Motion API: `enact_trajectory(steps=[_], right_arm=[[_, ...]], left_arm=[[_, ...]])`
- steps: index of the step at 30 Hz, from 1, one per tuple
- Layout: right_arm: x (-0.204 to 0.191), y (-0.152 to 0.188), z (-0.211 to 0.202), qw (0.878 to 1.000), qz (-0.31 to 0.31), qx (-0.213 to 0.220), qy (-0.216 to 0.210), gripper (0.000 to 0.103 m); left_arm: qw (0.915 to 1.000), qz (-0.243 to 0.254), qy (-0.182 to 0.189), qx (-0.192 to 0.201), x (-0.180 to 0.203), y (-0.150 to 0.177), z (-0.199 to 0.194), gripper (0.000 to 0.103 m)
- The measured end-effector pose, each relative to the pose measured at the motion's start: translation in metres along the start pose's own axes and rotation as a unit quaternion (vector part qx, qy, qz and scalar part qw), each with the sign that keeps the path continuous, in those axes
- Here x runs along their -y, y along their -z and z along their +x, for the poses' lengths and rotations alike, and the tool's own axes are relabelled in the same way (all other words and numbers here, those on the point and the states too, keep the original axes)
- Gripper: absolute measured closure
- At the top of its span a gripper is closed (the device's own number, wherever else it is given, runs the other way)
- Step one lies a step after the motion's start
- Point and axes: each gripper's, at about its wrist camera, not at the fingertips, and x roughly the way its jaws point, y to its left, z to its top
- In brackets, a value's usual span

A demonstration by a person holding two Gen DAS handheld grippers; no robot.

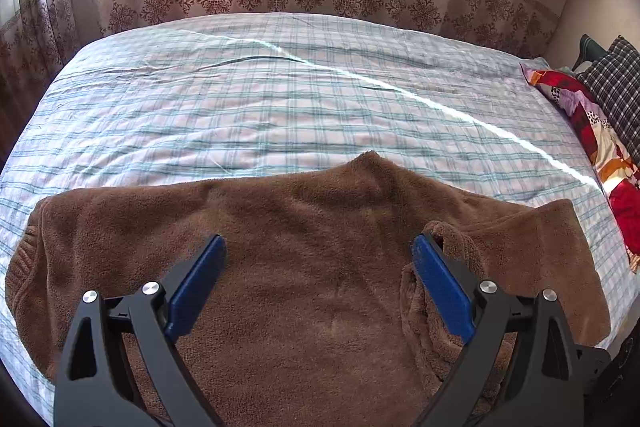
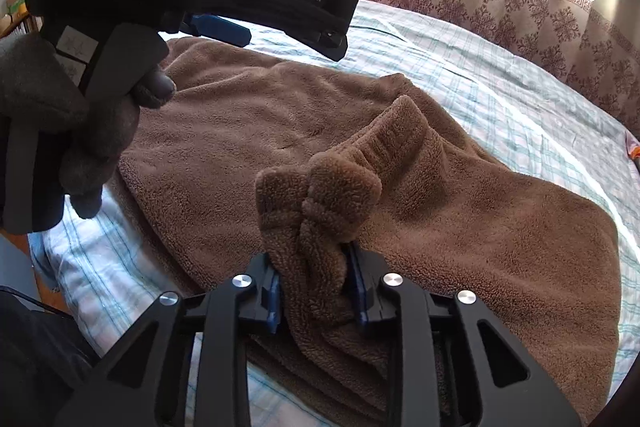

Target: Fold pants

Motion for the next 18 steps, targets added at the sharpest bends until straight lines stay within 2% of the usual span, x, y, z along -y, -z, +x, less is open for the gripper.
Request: enact_trajectory(steps=[1, 2, 5, 9, 11, 15, 18], right_arm=[[0.003, -0.001, -0.008, 1.000, 0.013, 0.005, -0.012, 0.044], [0.006, -0.001, -0.018, 0.999, 0.023, 0.014, -0.018, 0.041], [0.025, 0.001, -0.048, 0.997, 0.059, 0.036, -0.029, 0.040], [0.069, 0.017, -0.082, 0.988, 0.142, 0.053, 0.017, 0.042], [0.085, 0.029, -0.093, 0.983, 0.164, 0.054, 0.056, 0.049], [0.102, 0.048, -0.088, 0.981, 0.168, 0.028, 0.094, 0.050], [0.111, 0.061, -0.073, 0.981, 0.172, -0.001, 0.092, 0.050]], left_arm=[[1.0000, 0.002, 0.003, -0.003, 0.002, 0.001, 0.000, 0.007], [1.0000, 0.004, 0.006, -0.005, 0.004, 0.002, 0.000, 0.007], [0.9997, 0.017, 0.016, -0.008, 0.017, 0.004, -0.004, 0.007], [0.9986, 0.043, 0.030, -0.009, 0.042, 0.008, -0.012, 0.007], [0.9974, 0.065, 0.029, -0.014, 0.057, 0.013, -0.012, 0.007], [0.9904, 0.134, -0.021, -0.027, 0.086, 0.034, 0.001, 0.007], [0.9871, 0.145, -0.035, -0.059, 0.087, 0.051, 0.019, 0.007]])
